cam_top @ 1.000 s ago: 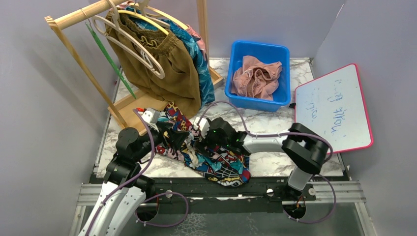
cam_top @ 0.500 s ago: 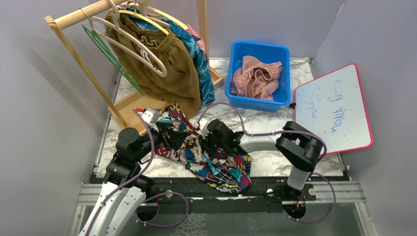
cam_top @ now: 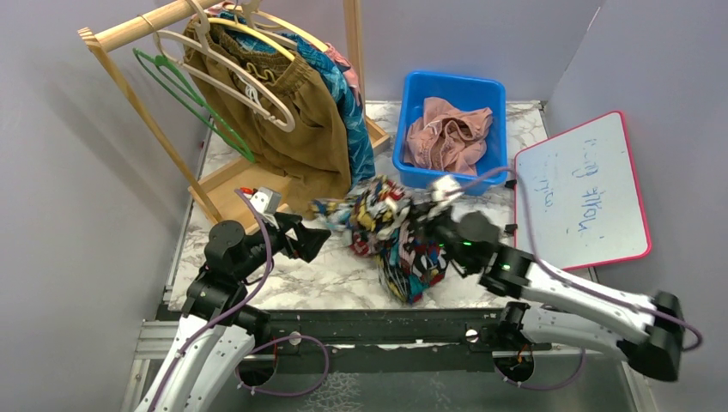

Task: Remove the shorts from the hanger
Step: Pick up the shorts at the center of the board, then place the shorts at the center of the board.

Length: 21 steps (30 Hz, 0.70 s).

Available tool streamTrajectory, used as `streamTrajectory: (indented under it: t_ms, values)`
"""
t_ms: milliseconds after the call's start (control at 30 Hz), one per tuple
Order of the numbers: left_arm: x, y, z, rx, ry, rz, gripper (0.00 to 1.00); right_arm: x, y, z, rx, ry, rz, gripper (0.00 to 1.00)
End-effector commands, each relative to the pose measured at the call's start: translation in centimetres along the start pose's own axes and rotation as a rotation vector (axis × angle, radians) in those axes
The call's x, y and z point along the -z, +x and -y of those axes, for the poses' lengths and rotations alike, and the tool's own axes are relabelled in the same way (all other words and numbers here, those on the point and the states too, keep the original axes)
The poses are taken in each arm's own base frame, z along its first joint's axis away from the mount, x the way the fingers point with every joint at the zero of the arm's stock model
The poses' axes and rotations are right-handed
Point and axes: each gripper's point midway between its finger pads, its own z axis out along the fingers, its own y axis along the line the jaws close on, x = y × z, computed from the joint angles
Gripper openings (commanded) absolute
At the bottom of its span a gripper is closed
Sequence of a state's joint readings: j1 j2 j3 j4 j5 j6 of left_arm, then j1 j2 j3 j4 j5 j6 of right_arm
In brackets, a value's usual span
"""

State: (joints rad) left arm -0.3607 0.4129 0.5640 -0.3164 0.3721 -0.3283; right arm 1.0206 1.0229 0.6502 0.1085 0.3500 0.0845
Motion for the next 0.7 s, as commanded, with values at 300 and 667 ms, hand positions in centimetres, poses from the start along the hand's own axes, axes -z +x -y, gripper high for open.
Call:
streamTrajectory:
  t_ms: [300, 667]
  values:
    - [-0.1, -0.3, 0.0, -0.003, 0.003, 0.007, 0.99, 5.6, -7.0, 1.7, -0.025, -0.015, 0.297, 0.01]
    - [-0.2, -0.2, -0.1, 0.0, -0.002, 0.003, 0.99, 0.0, 2.8, -1.5, -0.02, -0.071, -0.111, 0.11]
